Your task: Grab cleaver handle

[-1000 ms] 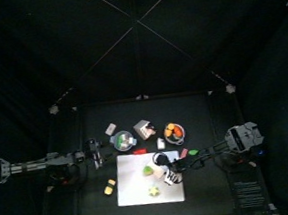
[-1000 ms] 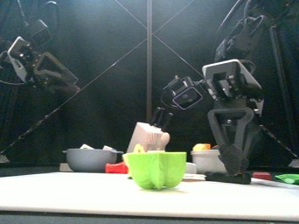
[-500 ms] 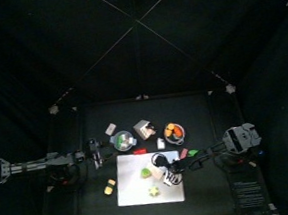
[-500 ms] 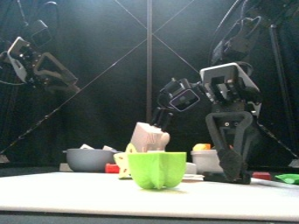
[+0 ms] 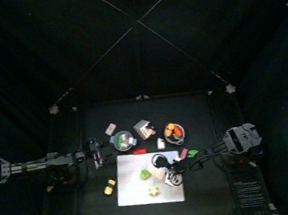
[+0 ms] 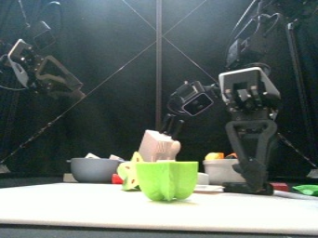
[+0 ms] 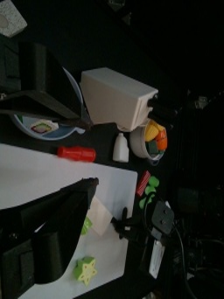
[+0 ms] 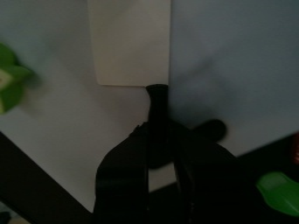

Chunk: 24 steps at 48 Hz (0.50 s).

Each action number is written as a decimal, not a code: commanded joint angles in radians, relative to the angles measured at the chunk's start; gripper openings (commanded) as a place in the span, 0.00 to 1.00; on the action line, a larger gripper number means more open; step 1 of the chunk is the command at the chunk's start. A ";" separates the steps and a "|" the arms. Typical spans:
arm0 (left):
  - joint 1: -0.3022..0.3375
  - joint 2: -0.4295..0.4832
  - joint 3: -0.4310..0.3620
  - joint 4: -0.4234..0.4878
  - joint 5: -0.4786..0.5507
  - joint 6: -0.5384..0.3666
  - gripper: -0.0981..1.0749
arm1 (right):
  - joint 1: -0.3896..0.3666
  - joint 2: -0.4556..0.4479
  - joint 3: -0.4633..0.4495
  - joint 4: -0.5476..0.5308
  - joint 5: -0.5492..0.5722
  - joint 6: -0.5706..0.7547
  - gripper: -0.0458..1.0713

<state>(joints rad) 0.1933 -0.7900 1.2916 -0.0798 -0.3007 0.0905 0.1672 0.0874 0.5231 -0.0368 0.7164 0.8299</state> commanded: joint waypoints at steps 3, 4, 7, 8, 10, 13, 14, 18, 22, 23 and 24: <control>-0.002 0.002 -0.011 -0.002 -0.003 0.002 0.82 | -0.003 -0.095 -0.048 -0.058 0.044 0.052 0.42; 0.000 0.002 -0.011 -0.002 -0.003 0.002 0.82 | -0.003 -0.100 -0.049 -0.074 0.051 0.067 0.42; -0.002 0.002 -0.011 0.000 -0.003 0.002 0.82 | 0.000 -0.118 -0.052 -0.123 0.066 0.112 0.42; -0.002 0.002 -0.011 -0.002 -0.003 0.002 0.82 | 0.002 -0.123 -0.052 -0.143 0.067 0.126 0.42; -0.002 0.002 -0.011 -0.002 -0.003 0.002 0.82 | 0.002 -0.132 -0.049 -0.184 0.069 0.153 0.42; -0.002 0.002 -0.011 -0.002 -0.003 0.002 0.82 | 0.006 -0.144 -0.044 -0.238 0.074 0.193 0.42; -0.002 0.002 -0.011 -0.002 -0.003 0.000 0.82 | 0.009 -0.147 -0.043 -0.250 0.074 0.201 0.42; -0.002 0.002 -0.012 -0.002 -0.003 0.000 0.82 | 0.015 -0.155 -0.038 -0.298 0.075 0.229 0.42; -0.002 0.002 -0.017 -0.012 -0.008 -0.002 0.82 | 0.020 -0.158 -0.037 -0.333 0.080 0.244 0.42; -0.002 0.002 -0.017 -0.017 -0.009 -0.002 0.82 | 0.020 -0.158 -0.037 -0.342 0.083 0.244 0.42; -0.002 0.002 -0.020 -0.021 -0.011 -0.002 0.82 | 0.020 -0.158 -0.038 -0.348 0.086 0.244 0.41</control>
<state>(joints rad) 0.1933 -0.7900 1.2931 -0.0859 -0.3007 0.0905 0.1841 -0.0322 0.4955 -0.3528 0.7961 1.0707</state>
